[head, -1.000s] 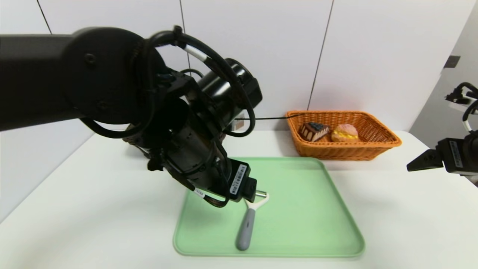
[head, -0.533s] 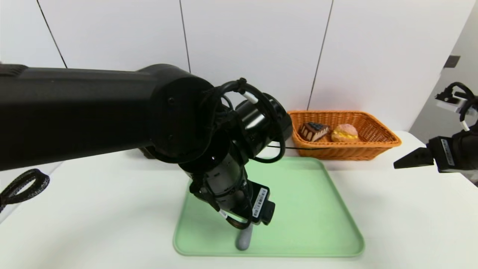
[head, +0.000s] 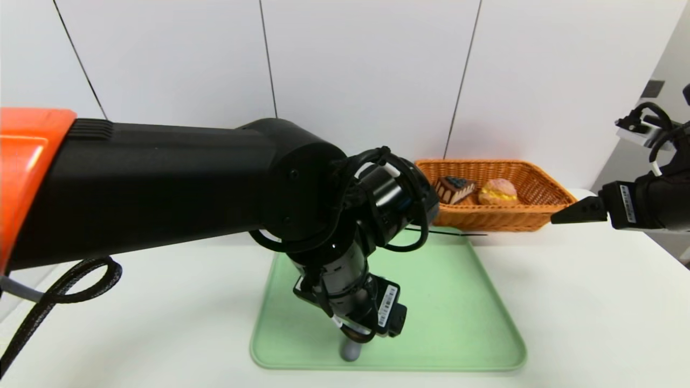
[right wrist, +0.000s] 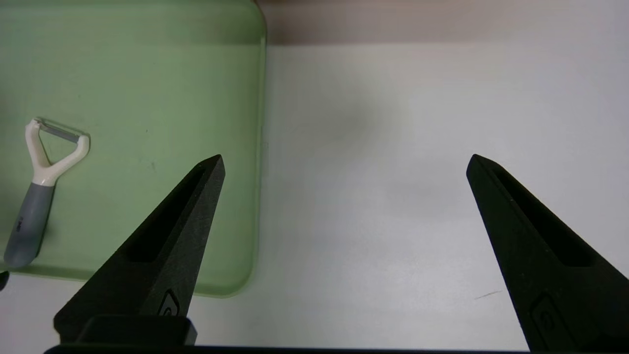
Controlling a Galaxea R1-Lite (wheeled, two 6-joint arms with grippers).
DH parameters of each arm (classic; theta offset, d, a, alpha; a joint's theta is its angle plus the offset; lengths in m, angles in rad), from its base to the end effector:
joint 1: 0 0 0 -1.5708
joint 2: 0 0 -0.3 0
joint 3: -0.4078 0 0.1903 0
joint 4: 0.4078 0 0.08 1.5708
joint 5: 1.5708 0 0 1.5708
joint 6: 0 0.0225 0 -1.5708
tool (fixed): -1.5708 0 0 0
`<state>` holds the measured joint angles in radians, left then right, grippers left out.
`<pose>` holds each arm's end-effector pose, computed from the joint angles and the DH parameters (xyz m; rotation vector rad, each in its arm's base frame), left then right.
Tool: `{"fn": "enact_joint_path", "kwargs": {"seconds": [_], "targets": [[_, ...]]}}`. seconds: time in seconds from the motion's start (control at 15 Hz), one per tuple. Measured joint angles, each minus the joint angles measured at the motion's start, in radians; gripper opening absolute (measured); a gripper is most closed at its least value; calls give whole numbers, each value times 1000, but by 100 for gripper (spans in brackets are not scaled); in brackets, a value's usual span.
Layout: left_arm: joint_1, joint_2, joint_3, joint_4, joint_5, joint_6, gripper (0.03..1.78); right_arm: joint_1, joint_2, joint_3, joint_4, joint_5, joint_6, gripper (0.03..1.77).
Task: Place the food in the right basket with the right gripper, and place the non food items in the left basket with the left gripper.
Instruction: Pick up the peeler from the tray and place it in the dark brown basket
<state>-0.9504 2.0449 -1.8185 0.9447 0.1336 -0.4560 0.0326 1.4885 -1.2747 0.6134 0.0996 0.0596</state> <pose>0.2140 -0.2944 0.2070 0.2241 1.1457 -0.4604 0.2312 0.0098 0.2603 0.0838 0.8309 0.0999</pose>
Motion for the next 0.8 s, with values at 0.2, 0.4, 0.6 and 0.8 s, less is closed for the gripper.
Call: {"fn": "enact_joint_path", "kwargs": {"seconds": [0.2,0.4,0.6,0.8], "targets": [[0,38,-36,3,-5,2,169,15,4,-7,-9,-1,10,170],[1,80,-71,6,-5,1,169,36,13,-7,-18,-2,31,170],[2,110,-89,11,-5,-4,169,52,21,-1,-19,-2,56,170],[4,133,-96,17,-5,-27,169,54,24,12,-19,-4,58,170]]}}
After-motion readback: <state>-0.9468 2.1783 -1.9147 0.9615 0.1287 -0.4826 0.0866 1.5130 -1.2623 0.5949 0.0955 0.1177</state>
